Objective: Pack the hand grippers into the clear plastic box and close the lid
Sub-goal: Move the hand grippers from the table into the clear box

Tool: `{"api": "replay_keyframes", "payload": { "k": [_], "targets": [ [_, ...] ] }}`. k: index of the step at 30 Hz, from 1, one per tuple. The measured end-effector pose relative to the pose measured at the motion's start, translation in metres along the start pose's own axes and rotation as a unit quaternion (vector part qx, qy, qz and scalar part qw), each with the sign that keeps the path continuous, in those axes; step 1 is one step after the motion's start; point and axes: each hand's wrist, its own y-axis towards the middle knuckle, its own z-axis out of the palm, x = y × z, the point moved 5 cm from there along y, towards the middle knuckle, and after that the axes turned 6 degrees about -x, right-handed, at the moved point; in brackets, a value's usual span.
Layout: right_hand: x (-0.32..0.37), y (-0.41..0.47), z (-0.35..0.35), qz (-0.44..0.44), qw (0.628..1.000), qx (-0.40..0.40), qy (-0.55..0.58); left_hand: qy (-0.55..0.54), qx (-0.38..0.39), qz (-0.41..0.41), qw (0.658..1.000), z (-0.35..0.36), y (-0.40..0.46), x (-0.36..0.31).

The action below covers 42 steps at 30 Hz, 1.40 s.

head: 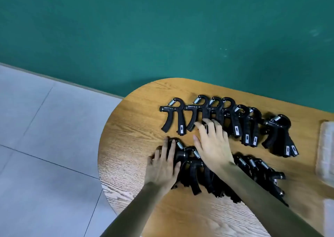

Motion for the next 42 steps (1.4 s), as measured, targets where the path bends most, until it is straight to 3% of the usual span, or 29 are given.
{"api": "replay_keyframes", "payload": {
  "k": [4, 14, 28, 42],
  "targets": [
    [0.007, 0.007, 0.015, -0.024, 1.0, -0.007, -0.005, -0.032, -0.043, -0.02, 0.998, 0.007, 0.005, 0.0],
    [0.04, 0.046, 0.032, -0.079, 0.996, -0.003, 0.036, 0.035, -0.032, -0.023, 0.999, 0.005, 0.011, 0.023],
    [0.084, 0.078, 0.076, 0.027, 0.998, 0.024, 0.057, 0.033, -0.081, -0.068, 0.994, 0.007, 0.005, 0.06],
    [0.099, 0.091, 0.083, -0.048, 0.998, 0.041, 0.007, 0.046, -0.089, -0.051, 0.994, 0.009, 0.008, 0.067]
  ]
}}
